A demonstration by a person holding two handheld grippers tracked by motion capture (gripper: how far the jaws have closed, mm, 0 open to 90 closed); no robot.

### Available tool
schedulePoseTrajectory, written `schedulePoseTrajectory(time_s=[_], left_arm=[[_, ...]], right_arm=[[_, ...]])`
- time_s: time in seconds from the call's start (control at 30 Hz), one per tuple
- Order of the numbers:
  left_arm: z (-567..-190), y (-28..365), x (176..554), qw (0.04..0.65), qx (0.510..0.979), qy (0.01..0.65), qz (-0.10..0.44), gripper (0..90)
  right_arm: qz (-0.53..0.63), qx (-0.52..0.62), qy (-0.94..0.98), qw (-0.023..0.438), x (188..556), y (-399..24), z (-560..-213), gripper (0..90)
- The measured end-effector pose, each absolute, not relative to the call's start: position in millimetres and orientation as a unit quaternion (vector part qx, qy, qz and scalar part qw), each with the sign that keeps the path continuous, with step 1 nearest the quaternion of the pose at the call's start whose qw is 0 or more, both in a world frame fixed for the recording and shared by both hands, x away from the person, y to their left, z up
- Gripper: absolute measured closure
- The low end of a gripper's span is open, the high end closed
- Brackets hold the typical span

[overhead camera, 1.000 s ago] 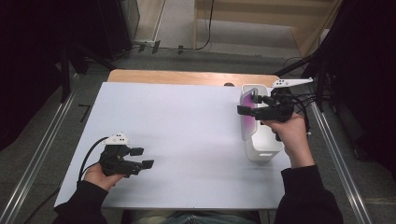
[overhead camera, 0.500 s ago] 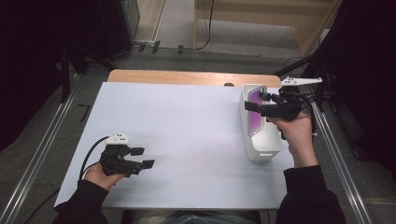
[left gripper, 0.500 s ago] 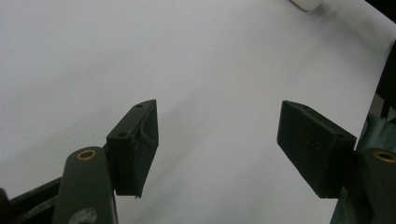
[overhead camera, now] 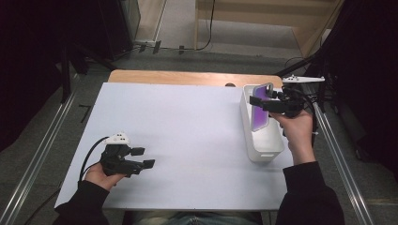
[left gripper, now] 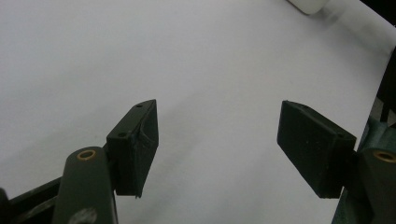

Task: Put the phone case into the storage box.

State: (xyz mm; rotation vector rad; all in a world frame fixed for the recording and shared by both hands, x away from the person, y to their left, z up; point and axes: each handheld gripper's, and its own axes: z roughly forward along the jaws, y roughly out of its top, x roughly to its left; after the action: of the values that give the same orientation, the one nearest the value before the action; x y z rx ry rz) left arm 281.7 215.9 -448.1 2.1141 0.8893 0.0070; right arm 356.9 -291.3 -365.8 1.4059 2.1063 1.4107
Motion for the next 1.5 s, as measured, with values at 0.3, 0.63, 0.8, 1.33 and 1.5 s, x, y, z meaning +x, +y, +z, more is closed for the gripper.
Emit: schedulePoseTrajectory(time_s=[0.3, 0.63, 0.8, 1.33, 1.5], left_arm=[[-448, 217, 282, 0.412, 0.839, 0.355, 0.007, 29.2], [-450, 218, 284, 0.404, 0.841, 0.361, 0.001, 29.2], [-450, 217, 283, 0.404, 0.842, 0.358, 0.001, 29.2], [-450, 217, 284, 0.406, 0.842, 0.356, 0.001, 29.2], [-450, 216, 283, 0.405, 0.842, 0.356, 0.000, 29.2]], right_arm=[[0.477, 0.503, 0.708, 0.136, 364, -292, -368, 15.7], [0.461, 0.521, 0.701, 0.158, 377, -287, -363, 15.7], [0.461, 0.524, 0.697, 0.166, 387, -289, -362, 15.6], [0.441, 0.549, 0.687, 0.180, 411, -296, -356, 15.7], [0.429, 0.550, 0.690, 0.193, 420, -297, -357, 15.7]])
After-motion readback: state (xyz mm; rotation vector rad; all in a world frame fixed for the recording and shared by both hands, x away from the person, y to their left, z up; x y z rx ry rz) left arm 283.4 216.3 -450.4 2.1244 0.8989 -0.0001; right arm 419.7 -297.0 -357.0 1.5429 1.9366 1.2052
